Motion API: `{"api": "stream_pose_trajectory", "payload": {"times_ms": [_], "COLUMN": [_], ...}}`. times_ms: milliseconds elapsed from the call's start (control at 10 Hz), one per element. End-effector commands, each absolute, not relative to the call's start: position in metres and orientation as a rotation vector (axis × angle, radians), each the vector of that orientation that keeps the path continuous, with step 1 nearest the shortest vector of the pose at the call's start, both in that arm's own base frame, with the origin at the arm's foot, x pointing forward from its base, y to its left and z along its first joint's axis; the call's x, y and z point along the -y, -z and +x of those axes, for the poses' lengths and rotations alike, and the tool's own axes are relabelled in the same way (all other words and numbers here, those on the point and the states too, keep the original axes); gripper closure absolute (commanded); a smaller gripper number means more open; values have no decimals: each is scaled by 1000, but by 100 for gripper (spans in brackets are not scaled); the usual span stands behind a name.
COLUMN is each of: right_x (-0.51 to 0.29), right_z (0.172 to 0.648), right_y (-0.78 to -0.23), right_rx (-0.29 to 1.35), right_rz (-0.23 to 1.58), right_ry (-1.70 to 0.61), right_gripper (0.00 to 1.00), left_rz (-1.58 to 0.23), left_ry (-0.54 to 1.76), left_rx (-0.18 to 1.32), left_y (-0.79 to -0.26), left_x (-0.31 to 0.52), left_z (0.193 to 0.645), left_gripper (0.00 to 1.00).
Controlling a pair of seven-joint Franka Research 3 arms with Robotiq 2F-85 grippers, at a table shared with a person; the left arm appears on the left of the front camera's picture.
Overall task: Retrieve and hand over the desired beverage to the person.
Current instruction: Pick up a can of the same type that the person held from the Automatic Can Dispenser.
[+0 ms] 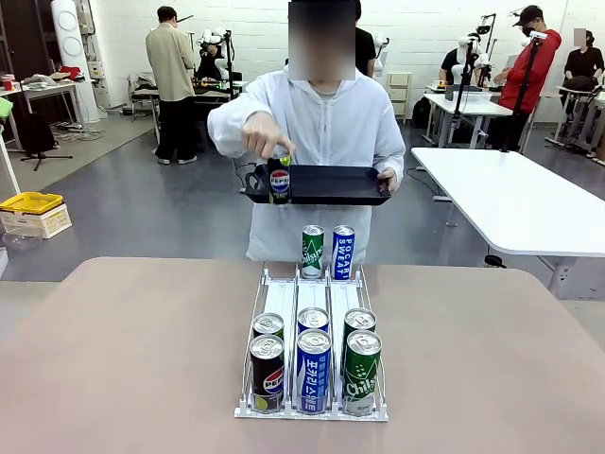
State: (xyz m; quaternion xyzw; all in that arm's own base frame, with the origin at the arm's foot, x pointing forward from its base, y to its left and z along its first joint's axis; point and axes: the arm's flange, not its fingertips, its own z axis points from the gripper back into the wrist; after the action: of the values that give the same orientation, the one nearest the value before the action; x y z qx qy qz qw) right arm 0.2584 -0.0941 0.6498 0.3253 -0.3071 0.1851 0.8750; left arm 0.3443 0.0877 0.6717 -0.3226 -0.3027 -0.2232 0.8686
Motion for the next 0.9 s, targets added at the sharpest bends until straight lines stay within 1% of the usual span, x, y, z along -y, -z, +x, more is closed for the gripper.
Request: {"api": "stream_pose_trajectory", "payload": {"times_ms": [0,800], "right_x": [93,93], "right_z": [260,260], "right_y": [-650,-650], "right_rx": [645,645], "right_rz": [691,691], "right_ry": [-399,-399], "right_gripper": [0,0], "left_rz": [-689,-689], "left_ry": [482,482], "left_rx": [644,644], "left_y": [-673,-673], "left_x": [-88,-88], "left_z": [345,345], "left_gripper": [0,0]}}
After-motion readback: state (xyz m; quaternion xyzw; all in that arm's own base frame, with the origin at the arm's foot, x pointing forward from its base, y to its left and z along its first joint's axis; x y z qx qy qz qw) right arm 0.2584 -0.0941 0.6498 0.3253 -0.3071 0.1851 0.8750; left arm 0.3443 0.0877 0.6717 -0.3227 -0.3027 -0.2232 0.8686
